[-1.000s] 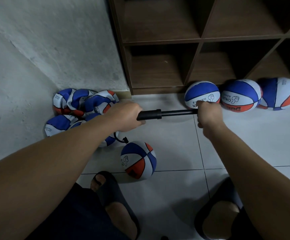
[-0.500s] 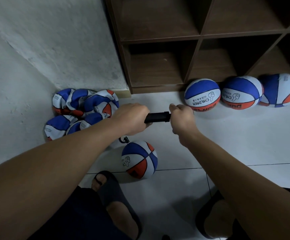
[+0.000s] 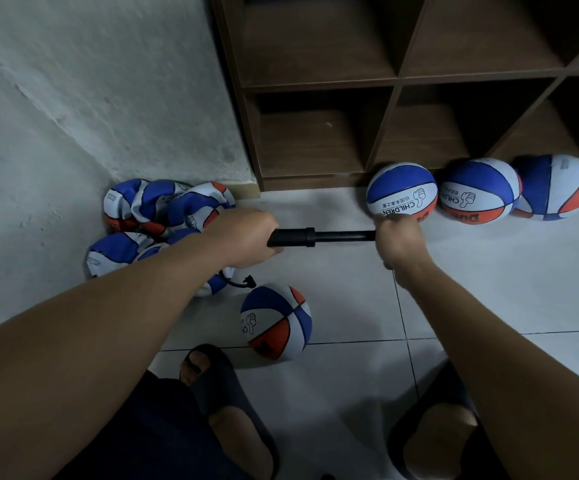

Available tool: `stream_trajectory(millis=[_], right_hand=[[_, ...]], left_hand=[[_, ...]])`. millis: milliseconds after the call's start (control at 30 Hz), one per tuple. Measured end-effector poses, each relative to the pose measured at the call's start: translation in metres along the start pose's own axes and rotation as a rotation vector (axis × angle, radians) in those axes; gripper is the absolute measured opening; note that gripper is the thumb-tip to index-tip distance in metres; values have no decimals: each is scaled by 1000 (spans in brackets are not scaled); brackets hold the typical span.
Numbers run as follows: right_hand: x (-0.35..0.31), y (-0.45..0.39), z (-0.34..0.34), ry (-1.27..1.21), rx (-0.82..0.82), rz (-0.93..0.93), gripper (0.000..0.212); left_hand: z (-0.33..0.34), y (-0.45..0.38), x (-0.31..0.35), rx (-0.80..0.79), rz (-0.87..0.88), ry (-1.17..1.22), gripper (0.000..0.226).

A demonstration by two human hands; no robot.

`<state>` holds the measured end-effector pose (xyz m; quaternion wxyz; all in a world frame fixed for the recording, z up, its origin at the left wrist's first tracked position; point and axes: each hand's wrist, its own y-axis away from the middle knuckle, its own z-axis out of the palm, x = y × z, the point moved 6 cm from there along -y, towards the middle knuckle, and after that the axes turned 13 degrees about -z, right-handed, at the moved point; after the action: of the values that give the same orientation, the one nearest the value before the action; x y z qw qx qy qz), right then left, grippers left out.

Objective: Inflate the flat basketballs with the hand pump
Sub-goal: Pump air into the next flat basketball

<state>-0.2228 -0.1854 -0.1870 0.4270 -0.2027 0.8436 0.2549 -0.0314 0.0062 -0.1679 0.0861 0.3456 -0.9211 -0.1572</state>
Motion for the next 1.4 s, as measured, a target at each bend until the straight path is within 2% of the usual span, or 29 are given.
stream_trajectory(millis=[267,400,567,767,900,1133,1400], right_hand=[[-19,27,48,-41,-108,-109,39],[-25,25,52,-36,-113,-113,37],[-23,21,48,10,-165,-107,36],[0,-11,-10,16,-17,-5,20],[0,-1,1,-37,45,-17,22],[-28,26,41,-1,-46,-162,33],[-29,24,49,-41,-90,-114,35]], left_hand=[[-2,9,29,21,55,-43,39],[-7,11,34,55,66,-46,37],[-2,10,30,16,69,13,36],[-8,-3,-11,60,-23,-25,33],[-5,0,0,106,4,-47,34],[-4,9,26,86,47,-39,26],[-10,11,33,127,67,-53,22]])
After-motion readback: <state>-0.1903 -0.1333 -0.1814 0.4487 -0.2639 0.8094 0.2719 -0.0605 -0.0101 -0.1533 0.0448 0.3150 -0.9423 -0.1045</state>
